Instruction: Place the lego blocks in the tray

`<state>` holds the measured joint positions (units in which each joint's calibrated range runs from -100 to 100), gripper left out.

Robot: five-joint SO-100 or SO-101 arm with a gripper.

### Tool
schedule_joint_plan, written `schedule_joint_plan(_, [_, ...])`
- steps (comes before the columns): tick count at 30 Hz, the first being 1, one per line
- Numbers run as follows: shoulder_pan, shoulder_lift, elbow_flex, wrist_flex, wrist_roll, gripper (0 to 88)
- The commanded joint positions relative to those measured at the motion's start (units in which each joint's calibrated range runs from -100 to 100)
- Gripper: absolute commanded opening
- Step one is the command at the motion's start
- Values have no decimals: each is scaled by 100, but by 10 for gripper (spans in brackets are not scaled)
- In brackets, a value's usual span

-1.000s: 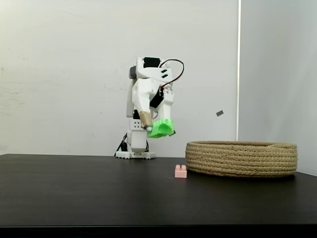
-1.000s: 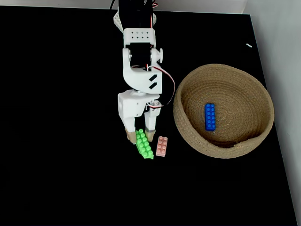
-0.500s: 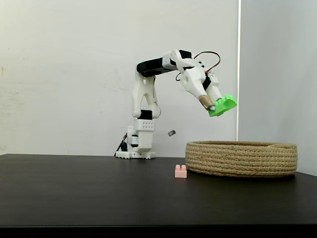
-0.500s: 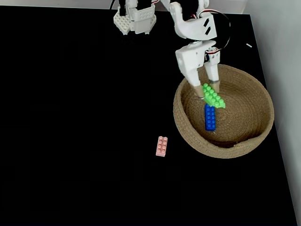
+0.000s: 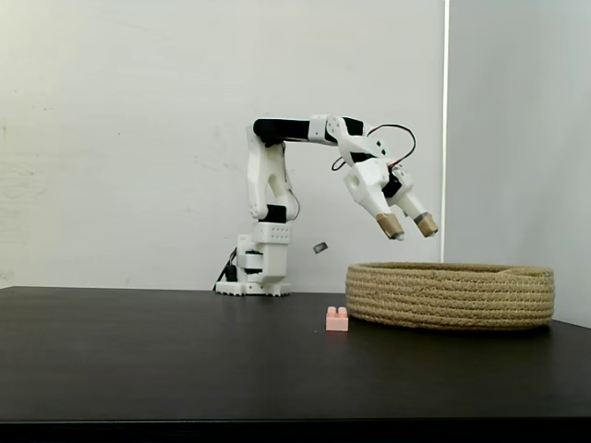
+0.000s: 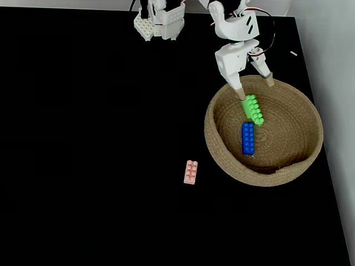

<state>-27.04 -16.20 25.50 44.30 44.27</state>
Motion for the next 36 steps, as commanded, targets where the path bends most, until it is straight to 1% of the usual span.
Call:
schedule_joint_plan(1, [156, -607, -92, 39, -88, 332])
schedule_joint_plan(4, [453, -633, -265, 156, -220, 328])
schedule_joint_plan(7, [997, -426, -593, 314, -352, 322])
schedule_joint_plan(14, [2324, 691, -1387, 356, -552, 298])
schedule_joint_plan(19, [2852, 1672, -2217, 364, -703, 279])
schedule_joint_plan(22, [2976, 2299, -2883, 498, -791, 262])
schedule_joint_plan(27, [2885, 3099, -3950, 1039, -1021, 256])
schedule_joint_plan(36, [2654, 3847, -4825, 1597, -1221, 256])
